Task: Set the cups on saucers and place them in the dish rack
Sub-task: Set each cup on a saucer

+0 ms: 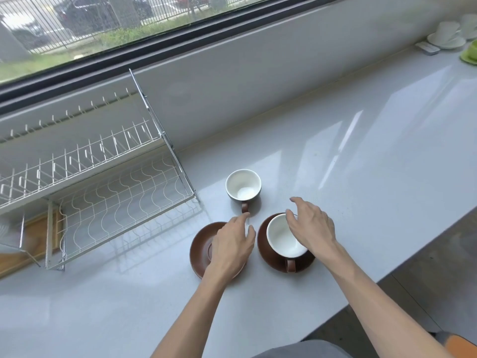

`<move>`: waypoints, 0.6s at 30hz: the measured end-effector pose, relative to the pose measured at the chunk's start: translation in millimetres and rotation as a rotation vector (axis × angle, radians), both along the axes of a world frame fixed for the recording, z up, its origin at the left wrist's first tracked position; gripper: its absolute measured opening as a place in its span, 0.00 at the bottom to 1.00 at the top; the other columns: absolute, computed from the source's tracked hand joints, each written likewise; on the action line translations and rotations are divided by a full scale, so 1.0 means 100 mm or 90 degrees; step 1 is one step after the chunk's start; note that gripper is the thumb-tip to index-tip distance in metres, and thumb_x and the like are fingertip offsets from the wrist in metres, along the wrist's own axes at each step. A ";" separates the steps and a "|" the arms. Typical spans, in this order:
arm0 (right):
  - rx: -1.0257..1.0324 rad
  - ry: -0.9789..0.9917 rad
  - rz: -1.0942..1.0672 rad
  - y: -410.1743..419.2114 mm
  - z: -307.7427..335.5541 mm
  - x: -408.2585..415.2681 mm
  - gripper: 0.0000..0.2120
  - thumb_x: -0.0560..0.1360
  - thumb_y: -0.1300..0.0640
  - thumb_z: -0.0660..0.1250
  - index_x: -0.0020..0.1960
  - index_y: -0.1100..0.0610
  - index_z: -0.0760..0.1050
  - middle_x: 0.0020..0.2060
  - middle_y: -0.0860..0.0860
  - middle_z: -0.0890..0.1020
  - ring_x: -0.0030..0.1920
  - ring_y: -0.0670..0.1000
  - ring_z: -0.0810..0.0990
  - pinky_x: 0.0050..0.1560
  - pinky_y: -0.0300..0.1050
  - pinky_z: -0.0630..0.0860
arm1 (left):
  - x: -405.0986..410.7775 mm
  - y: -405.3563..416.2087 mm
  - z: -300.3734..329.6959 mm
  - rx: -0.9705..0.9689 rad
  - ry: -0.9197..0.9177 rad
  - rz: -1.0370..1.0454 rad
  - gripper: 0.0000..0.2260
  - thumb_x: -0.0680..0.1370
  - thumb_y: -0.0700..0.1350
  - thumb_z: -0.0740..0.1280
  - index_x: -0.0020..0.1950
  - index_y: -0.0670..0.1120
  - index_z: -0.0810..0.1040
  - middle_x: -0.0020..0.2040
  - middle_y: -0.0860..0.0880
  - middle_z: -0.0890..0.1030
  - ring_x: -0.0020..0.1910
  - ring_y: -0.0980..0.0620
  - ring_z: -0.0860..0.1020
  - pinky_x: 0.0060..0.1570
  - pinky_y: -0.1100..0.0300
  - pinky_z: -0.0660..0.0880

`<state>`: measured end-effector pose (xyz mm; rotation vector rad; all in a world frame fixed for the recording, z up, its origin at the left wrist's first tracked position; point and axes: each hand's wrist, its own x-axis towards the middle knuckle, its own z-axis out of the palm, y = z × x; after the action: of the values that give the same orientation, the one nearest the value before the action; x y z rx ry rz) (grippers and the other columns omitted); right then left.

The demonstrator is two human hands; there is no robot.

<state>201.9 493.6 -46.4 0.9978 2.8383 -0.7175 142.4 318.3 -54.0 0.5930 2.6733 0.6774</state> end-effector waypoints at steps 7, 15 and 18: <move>0.106 0.060 0.131 -0.10 -0.12 -0.37 0.23 0.78 0.50 0.62 0.72 0.56 0.70 0.69 0.58 0.74 0.64 0.60 0.76 0.67 0.55 0.66 | -0.28 -0.04 -0.09 -0.097 0.197 -0.056 0.17 0.78 0.45 0.62 0.66 0.49 0.76 0.56 0.49 0.81 0.56 0.43 0.79 0.51 0.50 0.73; 0.097 0.081 0.175 -0.15 -0.15 -0.75 0.23 0.78 0.50 0.63 0.71 0.56 0.70 0.70 0.59 0.73 0.64 0.59 0.75 0.68 0.56 0.66 | -0.57 0.10 -0.17 -0.083 0.212 -0.037 0.17 0.76 0.43 0.68 0.65 0.45 0.78 0.61 0.42 0.81 0.51 0.38 0.82 0.42 0.47 0.78; 0.064 0.080 0.172 -0.15 -0.17 -0.88 0.24 0.78 0.50 0.63 0.72 0.56 0.68 0.71 0.58 0.71 0.66 0.60 0.74 0.66 0.55 0.67 | -0.68 0.17 -0.15 -0.082 0.159 -0.018 0.20 0.81 0.47 0.62 0.73 0.47 0.71 0.72 0.43 0.73 0.61 0.38 0.78 0.52 0.46 0.76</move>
<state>114.3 478.7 -63.0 0.5776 3.0599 -0.6359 74.2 335.3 -69.2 0.7223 2.9040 0.4444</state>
